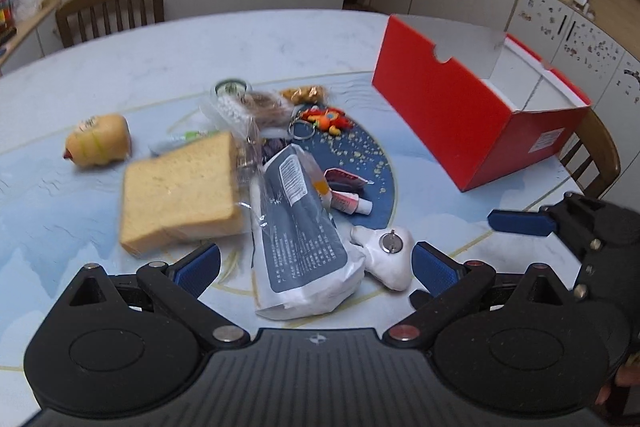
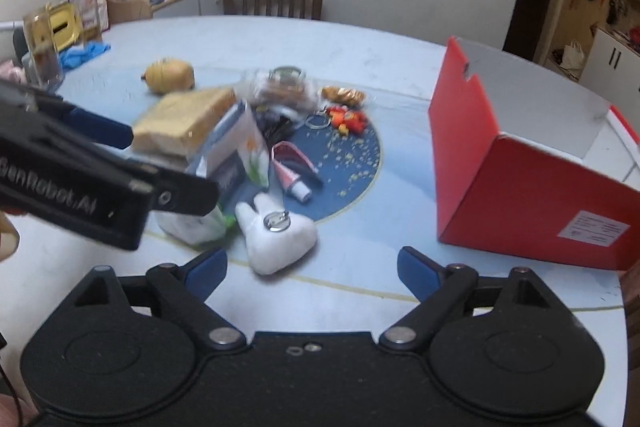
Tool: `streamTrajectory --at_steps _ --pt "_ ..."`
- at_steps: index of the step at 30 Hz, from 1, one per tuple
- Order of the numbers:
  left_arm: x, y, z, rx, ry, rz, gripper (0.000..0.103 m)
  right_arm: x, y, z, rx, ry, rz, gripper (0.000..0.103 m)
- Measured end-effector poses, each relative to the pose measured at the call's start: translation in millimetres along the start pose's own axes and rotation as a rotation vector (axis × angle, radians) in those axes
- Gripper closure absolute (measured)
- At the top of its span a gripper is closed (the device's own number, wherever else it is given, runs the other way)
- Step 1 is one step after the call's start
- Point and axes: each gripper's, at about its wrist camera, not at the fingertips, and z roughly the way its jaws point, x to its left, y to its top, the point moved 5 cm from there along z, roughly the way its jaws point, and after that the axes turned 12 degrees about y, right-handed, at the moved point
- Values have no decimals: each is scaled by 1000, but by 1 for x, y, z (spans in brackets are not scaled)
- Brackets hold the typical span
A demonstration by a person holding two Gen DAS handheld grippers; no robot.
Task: Organize objects
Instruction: 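Grasp the blue-and-white snack bag with left tool while right tool grasps the white plush tooth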
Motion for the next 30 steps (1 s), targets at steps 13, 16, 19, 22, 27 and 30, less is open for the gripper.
streamTrajectory --at_steps 13,16,19,22,27,30 --pt "1 0 37 120 1 -30 27 -2 5 42 46 83 -13 30" --pt "1 -2 39 143 -12 -30 36 -2 6 46 50 93 -28 31" --pt "3 -2 39 146 -26 -34 41 -4 9 48 49 100 -45 34" --pt "4 -1 38 148 -31 -31 45 -6 12 51 47 109 -57 41" --pt "7 -2 36 159 -42 -23 50 -7 14 49 47 122 -46 52" --pt "7 -4 33 159 -39 6 56 -9 11 44 49 116 -24 54"
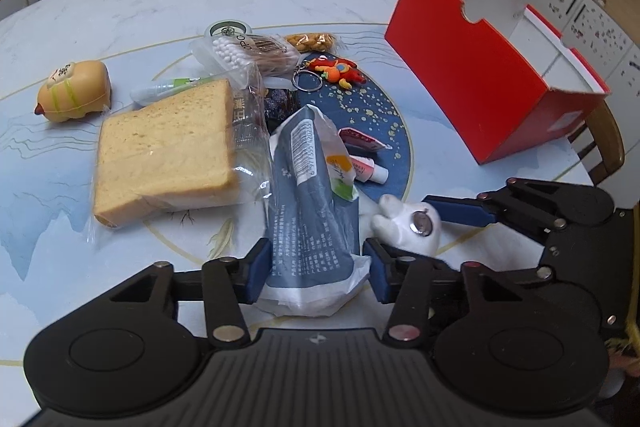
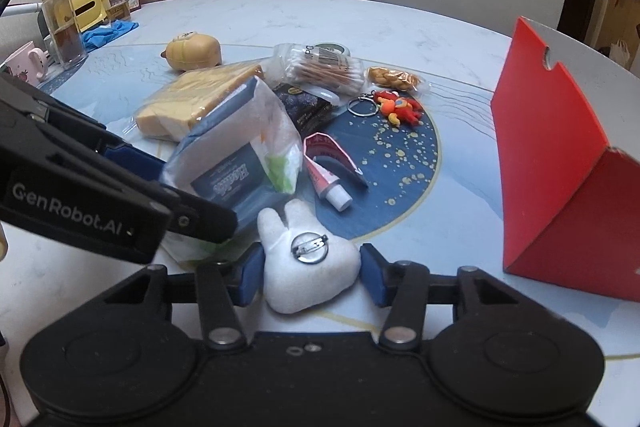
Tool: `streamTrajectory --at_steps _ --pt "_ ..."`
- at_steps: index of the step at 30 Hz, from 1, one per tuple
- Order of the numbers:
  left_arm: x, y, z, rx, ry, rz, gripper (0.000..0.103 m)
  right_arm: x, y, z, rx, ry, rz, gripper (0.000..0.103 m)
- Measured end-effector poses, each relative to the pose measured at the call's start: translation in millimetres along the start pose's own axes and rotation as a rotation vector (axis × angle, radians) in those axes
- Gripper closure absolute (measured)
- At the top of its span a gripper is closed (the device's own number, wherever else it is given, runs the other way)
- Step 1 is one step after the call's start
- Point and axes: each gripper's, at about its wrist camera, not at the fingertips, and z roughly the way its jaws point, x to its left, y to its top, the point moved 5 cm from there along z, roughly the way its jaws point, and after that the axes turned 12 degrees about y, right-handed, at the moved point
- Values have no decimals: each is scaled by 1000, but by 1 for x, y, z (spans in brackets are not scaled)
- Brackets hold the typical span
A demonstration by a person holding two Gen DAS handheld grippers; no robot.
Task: Organize objects
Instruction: 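Grasp the blue-and-white snack bag with left tool while right tool grasps the white plush tooth, then carry the snack bag and plush tooth over the red shoebox with both tools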
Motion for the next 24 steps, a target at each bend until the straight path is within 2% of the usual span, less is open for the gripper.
streamTrajectory --at_steps 6,14,24 --pt "-5 -6 -5 -13 -2 92 70 -8 -13 -19 23 -31 117 55" --pt "-10 -4 -24 -86 -28 187 72 -18 -14 -61 0 -83 242 55" --pt "-25 31 -60 -237 -99 279 72 -34 22 -116 -89 -160 306 55"
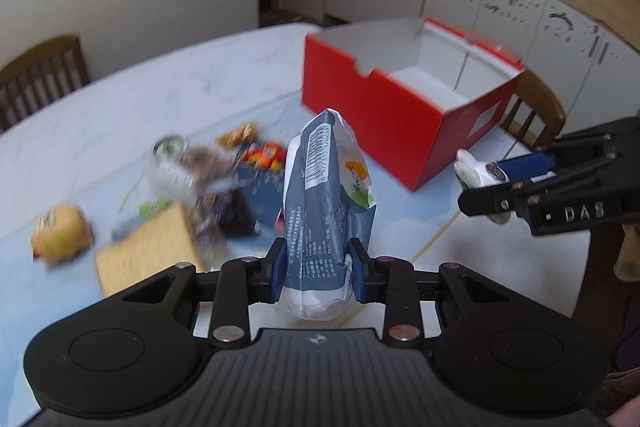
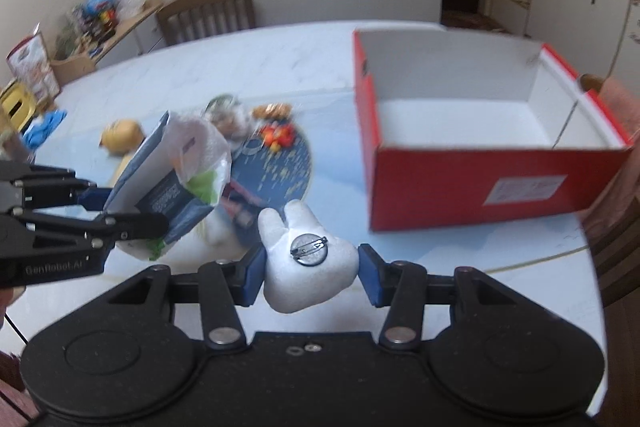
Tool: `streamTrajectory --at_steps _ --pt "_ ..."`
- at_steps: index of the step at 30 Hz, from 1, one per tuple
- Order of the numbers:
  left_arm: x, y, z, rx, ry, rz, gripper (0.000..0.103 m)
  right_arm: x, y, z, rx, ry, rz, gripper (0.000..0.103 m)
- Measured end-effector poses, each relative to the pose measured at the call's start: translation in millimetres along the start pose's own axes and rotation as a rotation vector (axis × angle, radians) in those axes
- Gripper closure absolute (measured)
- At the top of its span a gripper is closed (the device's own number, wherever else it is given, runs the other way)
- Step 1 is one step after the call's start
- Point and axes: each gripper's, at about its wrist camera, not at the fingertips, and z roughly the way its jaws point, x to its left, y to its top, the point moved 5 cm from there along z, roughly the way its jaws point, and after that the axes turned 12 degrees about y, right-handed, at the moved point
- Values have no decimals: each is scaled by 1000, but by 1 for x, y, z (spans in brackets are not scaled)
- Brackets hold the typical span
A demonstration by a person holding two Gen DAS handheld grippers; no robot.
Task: Organize objects
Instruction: 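Carry the snack bag and plush tooth over the red shoebox with both tools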
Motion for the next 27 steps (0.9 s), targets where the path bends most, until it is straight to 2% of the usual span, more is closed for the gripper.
streamTrajectory --at_steps 8,13,18,27 --pt "-6 44 -4 -73 -85 45 72 -20 38 -21 -63 -87 3 55" --pt "-13 66 -3 -104 -92 71 72 -43 49 -32 -86 -121 17 55" --pt "-26 88 5 -84 -94 68 72 -69 62 -35 -93 -116 5 55" --pt "-70 129 26 -30 -48 71 72 -128 79 -30 -70 -89 -5 55"
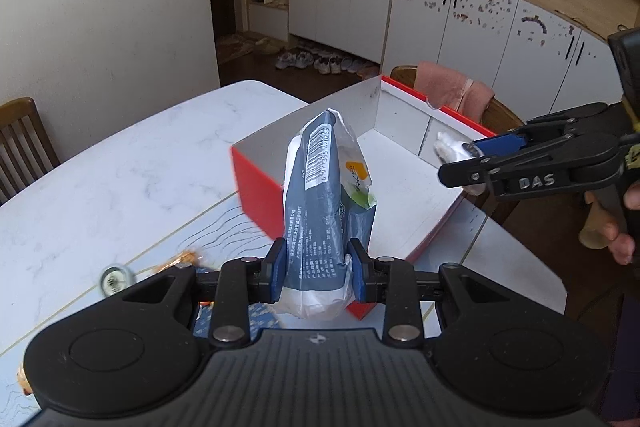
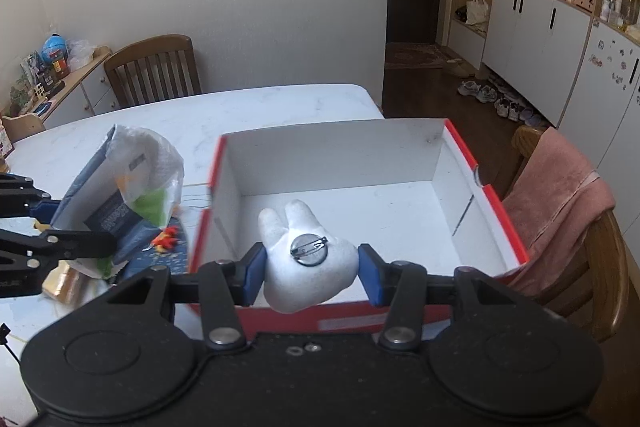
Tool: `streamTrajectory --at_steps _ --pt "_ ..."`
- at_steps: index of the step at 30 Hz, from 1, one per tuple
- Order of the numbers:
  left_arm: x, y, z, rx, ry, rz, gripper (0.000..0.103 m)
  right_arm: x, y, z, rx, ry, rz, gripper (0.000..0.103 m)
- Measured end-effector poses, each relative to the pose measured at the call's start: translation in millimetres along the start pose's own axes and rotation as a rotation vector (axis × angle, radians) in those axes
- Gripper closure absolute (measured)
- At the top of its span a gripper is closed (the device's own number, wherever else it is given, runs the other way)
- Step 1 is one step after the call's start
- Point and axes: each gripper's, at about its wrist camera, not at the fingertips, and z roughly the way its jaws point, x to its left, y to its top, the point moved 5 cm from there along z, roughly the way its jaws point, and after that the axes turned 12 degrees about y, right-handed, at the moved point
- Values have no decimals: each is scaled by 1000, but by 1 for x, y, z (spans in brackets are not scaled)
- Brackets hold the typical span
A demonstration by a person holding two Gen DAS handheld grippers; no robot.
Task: Organize objects
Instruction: 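Carry the snack bag and plush tooth over the red shoebox with both tools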
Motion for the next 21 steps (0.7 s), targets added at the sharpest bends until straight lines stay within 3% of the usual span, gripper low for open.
streamTrajectory --at_steps 13,21 --pt "-52 56 78 119 67 16 72 -70 7 39 71 7 12 55" --pt "-76 58 139 224 70 66 72 -83 1 73 198 1 -58 55"
